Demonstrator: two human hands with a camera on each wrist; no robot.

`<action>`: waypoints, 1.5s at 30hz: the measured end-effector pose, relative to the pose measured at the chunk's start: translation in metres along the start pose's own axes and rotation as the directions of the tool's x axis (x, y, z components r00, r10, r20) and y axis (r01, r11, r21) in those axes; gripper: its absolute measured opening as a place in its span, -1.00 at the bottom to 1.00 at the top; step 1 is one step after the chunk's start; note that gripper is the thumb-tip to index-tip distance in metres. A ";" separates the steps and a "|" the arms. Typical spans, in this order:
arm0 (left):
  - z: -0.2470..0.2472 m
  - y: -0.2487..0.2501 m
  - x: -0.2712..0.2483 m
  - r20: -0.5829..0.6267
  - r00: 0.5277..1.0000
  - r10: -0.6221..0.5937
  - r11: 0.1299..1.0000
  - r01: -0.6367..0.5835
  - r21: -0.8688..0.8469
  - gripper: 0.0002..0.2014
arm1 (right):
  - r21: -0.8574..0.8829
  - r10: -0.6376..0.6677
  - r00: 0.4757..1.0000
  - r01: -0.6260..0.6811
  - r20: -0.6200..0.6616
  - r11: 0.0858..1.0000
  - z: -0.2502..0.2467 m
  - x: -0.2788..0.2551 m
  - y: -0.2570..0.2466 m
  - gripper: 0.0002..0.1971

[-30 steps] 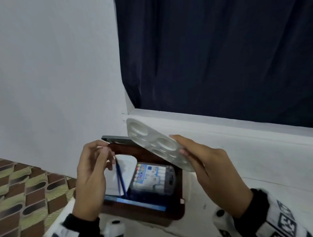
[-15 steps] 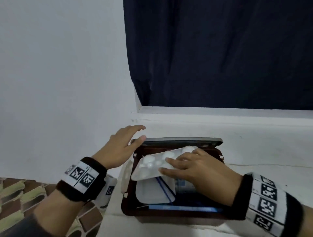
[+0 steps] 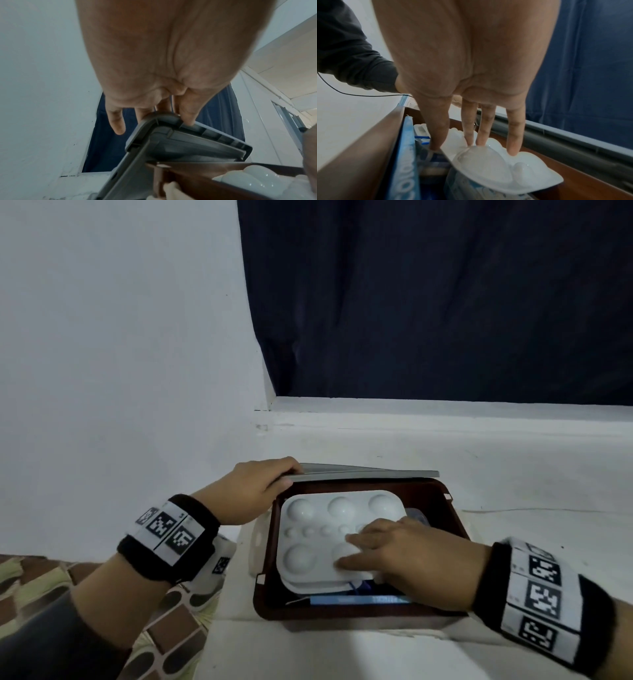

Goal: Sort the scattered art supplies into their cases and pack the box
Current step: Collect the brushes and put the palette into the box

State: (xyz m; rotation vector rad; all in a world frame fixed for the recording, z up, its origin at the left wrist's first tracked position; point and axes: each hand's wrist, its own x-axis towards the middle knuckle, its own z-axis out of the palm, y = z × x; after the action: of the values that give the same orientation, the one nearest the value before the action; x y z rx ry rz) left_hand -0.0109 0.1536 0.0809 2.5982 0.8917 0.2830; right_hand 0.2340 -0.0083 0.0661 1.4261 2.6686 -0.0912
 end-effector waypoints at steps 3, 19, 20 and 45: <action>0.001 0.010 -0.015 -0.015 1.000 0.019 0.998 -0.020 -0.067 -0.80 | 0.049 0.010 1.000 -0.009 -0.010 0.999 -0.004 -0.003 -0.001 -0.46; 0.067 0.059 -0.121 -0.163 0.983 0.083 0.968 -0.119 -0.220 -0.73 | 0.190 0.506 0.848 -0.476 -0.159 0.859 0.000 -0.089 0.016 -0.29; 0.071 0.059 -0.125 -0.166 0.982 0.088 0.969 -0.123 -0.214 -0.74 | 0.197 0.523 0.845 -0.497 -0.113 0.845 0.007 -0.092 0.014 -0.25; 0.096 0.061 -0.091 -0.550 0.717 -0.428 0.901 0.292 -0.320 -0.69 | 0.409 0.632 0.653 -0.485 -0.418 0.773 0.052 -0.084 0.021 -0.85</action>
State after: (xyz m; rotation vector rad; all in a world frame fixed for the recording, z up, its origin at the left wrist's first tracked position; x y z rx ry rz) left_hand -0.0187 0.0245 0.0126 2.0702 1.4691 1.0851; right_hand 0.3017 -0.0709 0.0249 2.6726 2.4680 0.0213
